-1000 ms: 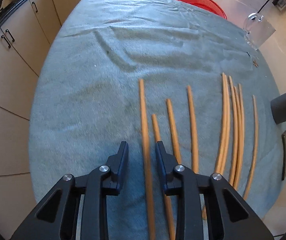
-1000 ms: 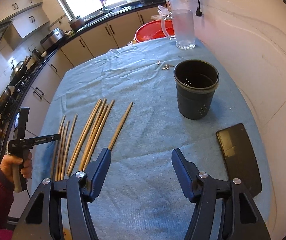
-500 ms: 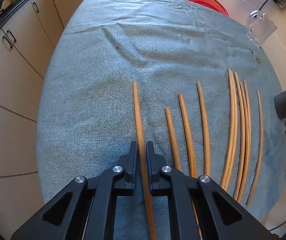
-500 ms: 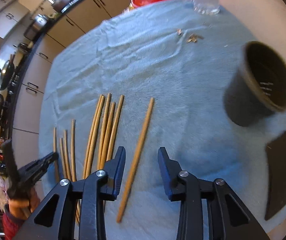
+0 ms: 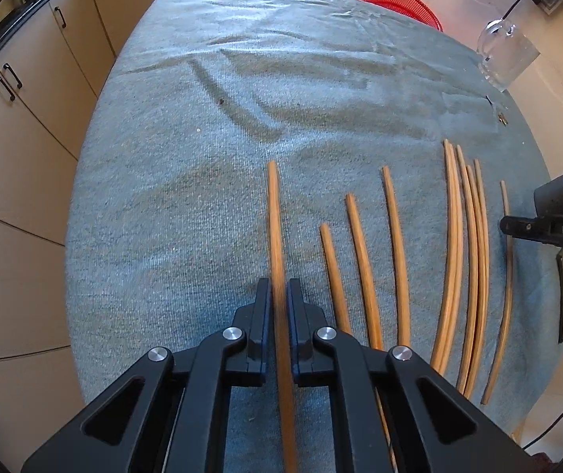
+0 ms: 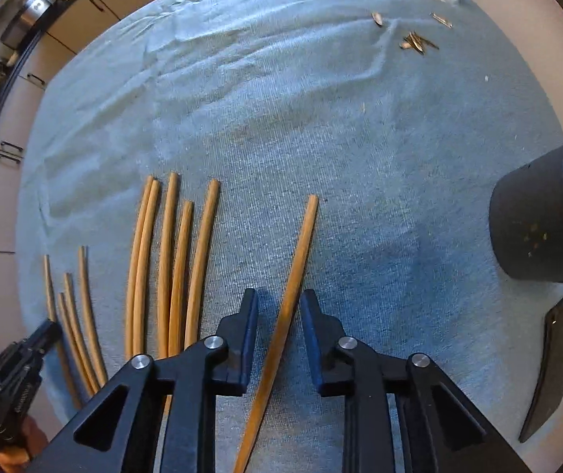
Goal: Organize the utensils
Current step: 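Close left tool on one chopstick while right tool closes on another chopstick, then lift held chopsticks upright and carry both tools to the black holder, then lower chopsticks into the black holder and open both tools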
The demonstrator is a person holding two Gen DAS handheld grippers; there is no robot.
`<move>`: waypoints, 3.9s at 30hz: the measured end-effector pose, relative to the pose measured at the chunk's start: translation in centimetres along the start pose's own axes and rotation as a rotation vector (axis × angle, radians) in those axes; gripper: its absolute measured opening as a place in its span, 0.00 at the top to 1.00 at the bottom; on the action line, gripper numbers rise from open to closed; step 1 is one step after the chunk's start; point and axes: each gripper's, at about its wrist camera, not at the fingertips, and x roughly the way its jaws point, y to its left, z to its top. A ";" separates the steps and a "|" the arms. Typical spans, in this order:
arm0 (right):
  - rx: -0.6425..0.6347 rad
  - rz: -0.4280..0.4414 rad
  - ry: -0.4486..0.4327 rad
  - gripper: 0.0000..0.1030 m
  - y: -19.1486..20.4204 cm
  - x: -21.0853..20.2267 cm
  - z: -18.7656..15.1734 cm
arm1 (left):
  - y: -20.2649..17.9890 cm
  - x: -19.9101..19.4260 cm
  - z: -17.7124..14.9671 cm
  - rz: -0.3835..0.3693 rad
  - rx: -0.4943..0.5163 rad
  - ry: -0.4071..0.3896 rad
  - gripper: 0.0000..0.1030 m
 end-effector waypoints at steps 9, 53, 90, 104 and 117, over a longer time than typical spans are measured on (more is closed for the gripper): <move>0.014 0.113 -0.065 0.93 0.0 -2.2 -0.9 | 0.2 -1.9 0.1 -0.071 -0.008 -0.078 0.94; -0.015 0.386 -0.643 0.93 -8.4 -23.8 -7.5 | -10.6 -18.7 1.7 -0.122 0.026 -0.524 0.94; 0.138 0.236 -0.673 0.93 -23.2 -26.9 -4.4 | -35.8 -9.9 12.9 -0.315 0.089 -0.580 0.94; 0.142 0.252 -0.540 0.93 -23.7 -21.7 -1.7 | -35.9 -6.4 11.3 -0.276 0.120 -0.475 0.93; 0.162 0.240 -0.579 0.86 -24.0 -23.4 -2.4 | -35.0 -8.5 10.6 -0.280 0.115 -0.492 0.70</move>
